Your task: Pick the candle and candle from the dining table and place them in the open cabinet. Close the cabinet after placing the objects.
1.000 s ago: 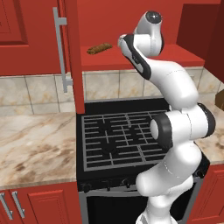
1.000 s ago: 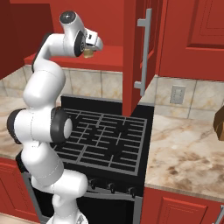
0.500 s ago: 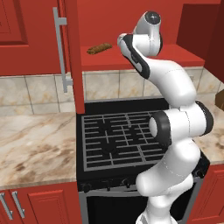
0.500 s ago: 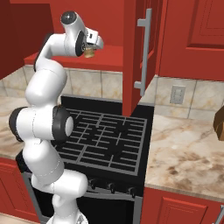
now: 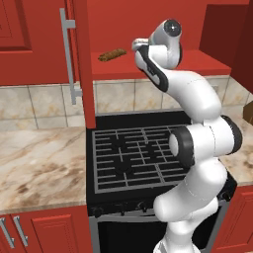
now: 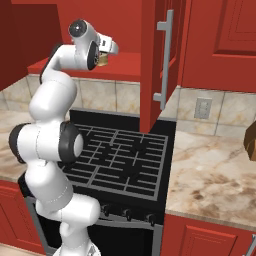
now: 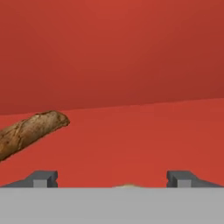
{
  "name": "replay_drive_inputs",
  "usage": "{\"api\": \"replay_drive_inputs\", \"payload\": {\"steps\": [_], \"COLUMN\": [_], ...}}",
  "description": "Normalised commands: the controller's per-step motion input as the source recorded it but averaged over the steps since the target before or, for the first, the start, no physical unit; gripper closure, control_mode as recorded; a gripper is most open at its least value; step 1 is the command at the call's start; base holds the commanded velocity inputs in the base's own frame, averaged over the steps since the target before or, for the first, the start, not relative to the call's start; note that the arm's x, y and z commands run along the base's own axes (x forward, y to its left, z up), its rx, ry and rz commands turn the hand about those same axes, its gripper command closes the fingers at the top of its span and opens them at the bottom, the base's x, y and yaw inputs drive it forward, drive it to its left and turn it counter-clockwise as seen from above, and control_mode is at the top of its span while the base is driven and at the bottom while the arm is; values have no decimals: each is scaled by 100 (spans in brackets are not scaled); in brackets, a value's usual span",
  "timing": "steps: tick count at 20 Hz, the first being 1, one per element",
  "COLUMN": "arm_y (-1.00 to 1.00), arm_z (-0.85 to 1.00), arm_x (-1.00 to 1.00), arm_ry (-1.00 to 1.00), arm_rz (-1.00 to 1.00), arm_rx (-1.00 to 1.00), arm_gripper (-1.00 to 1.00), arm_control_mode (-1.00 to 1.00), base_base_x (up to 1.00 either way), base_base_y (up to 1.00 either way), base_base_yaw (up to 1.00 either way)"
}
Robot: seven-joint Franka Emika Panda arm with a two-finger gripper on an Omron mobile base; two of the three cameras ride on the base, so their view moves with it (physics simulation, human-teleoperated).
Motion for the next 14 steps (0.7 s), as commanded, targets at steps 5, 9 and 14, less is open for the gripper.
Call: {"api": "replay_drive_inputs", "payload": {"steps": [5,9,14], "arm_y": [0,0,0], "arm_z": [24,57,22], "arm_x": [-20,-19,-43], "arm_ry": [-9,-9,-1], "arm_rz": [0,0,0], "arm_rx": [0,0,0], "arm_gripper": [-100,-100,-100], "arm_control_mode": [-100,-100,-100], "base_base_x": [0,0,0], "base_base_y": [0,0,0], "base_base_yaw": [0,0,0]}}
